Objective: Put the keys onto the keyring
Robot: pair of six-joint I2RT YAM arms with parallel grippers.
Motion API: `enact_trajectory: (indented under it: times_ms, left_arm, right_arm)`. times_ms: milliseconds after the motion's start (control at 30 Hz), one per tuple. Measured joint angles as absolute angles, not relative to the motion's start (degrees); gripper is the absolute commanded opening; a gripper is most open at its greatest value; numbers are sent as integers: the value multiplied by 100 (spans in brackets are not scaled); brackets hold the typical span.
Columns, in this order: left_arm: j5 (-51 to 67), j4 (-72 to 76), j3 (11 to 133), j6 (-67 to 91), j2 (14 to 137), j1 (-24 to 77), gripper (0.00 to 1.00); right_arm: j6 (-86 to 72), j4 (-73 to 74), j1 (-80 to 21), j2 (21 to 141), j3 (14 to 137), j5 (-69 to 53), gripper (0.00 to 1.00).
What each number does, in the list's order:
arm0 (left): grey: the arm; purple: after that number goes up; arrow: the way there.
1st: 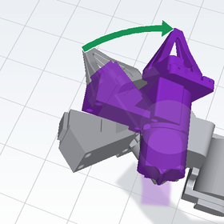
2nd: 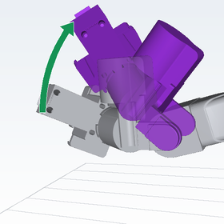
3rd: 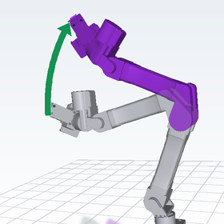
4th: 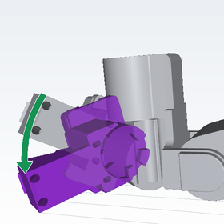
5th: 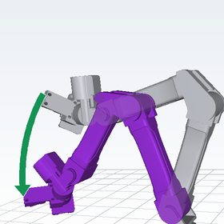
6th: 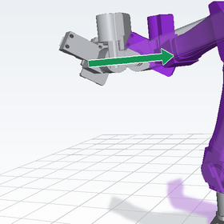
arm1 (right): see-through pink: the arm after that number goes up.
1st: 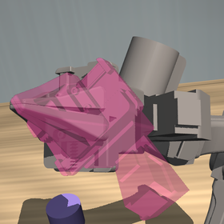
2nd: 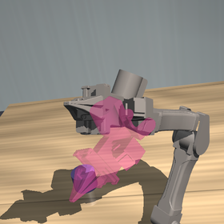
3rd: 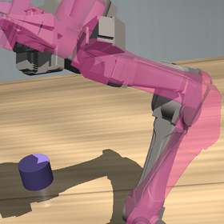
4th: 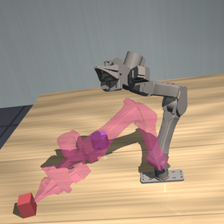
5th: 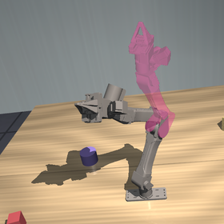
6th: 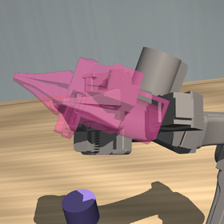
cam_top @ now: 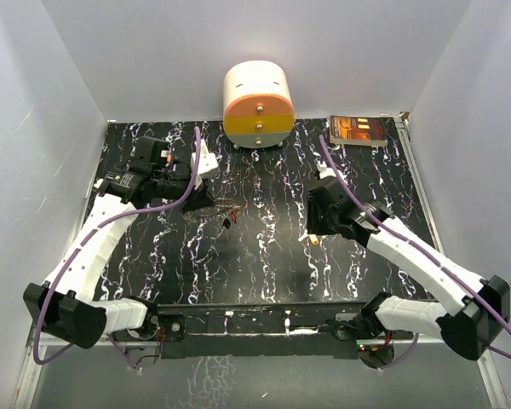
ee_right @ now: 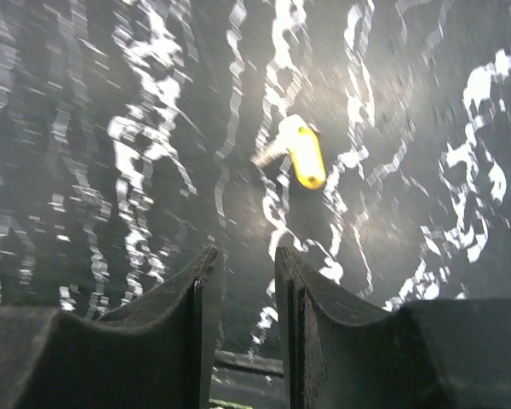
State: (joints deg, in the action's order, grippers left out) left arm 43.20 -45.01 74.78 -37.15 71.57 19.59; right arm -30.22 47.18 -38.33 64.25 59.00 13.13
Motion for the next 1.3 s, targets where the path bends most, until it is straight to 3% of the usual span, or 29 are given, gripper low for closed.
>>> enact_trajectory:
  times_ms: [400,833,1300]
  left_arm:
    - [4152,-4335,7306,-3577,7146,1959,0]
    - [4163,-4246,7306,-3535,7146,1959,0]
    - [4174,-4241,7299,-3533,7146,1959,0]
  right_arm:
    - [-2906,4681,-2591,7533,5194,1048,34]
    - [-1831,3684,-2495,8519,5201,773,42]
    - [-1337,3186,-2432,8958,5345,539,41]
